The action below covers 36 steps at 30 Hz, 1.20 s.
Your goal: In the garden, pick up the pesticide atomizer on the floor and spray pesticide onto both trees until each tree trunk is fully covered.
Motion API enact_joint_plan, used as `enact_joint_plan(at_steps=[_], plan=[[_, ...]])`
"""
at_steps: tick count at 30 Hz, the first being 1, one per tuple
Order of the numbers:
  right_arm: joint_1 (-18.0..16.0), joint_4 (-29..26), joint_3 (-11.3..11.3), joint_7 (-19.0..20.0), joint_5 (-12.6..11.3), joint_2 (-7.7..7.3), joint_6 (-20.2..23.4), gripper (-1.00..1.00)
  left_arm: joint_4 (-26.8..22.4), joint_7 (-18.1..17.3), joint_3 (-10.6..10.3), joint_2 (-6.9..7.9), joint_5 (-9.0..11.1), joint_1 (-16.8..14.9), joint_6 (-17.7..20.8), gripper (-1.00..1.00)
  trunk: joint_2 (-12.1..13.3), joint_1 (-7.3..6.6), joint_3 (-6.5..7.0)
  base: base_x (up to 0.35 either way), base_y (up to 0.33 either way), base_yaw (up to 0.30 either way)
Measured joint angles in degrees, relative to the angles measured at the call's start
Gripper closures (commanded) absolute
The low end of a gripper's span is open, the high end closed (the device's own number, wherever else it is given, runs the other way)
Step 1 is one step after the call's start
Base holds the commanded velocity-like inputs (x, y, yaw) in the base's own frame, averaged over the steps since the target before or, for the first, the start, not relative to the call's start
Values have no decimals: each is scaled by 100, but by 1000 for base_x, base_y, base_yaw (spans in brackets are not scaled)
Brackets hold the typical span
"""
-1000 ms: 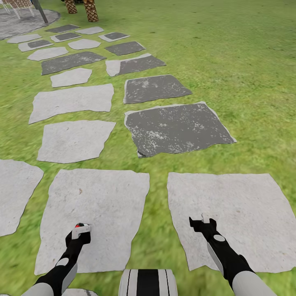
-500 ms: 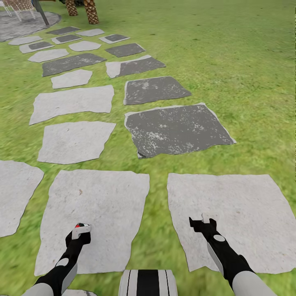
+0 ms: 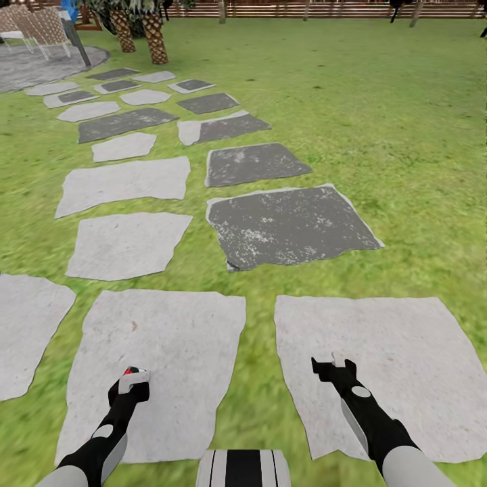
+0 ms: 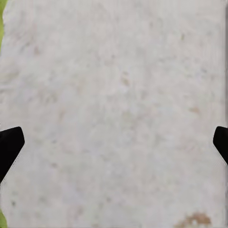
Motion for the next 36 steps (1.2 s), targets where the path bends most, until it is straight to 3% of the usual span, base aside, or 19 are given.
enact_joint_plan(at_steps=[11,12,15,17,19,22,26,29,36], plan=[[0,-7,8,0,-5,24,-110,-100,0,0,-1,-5,-2,0,1,100,15,-28,244,0,0,0],[0,29,3,-4,12,15,-567,-100,-2,-1,-4,-17,-7,0,3,100,16,-31,274,0,0,0],[0,-5,2,-9,14,2,-761,-100,1,-1,-12,-17,-18,3,15,100,20,-39,366,0,0,-1],[61,41,-4,-22,30,-38,-852,-100,8,5,-1,19,-16,236,13,100,23,-44,427,0,0,-36],[515,217,-7,-32,25,-149,-1131,-100,-37,15,7,26,-14,601,-4,100,26,-49,489,0,0,-55],[820,545,-7,-37,24,-173,-1623,-100,-30,16,1,26,-23,745,-20,100,30,-57,583,0,0,-59],[1016,1516,-13,-44,10,-184,-2608,-100,-34,21,-3,21,-21,983,-32,100,35,-67,708,0,0,-61],[1043,2028,-15,-39,8,-186,-3089,-100,-43,24,-6,19,-22,1112,-37,100,39,-75,802,0,0,-61],[1055,2440,-6,-19,22,-189,-3402,-100,-23,55,-5,14,-18,1215,-44,100,48,-93,1020,0,0,-63]])
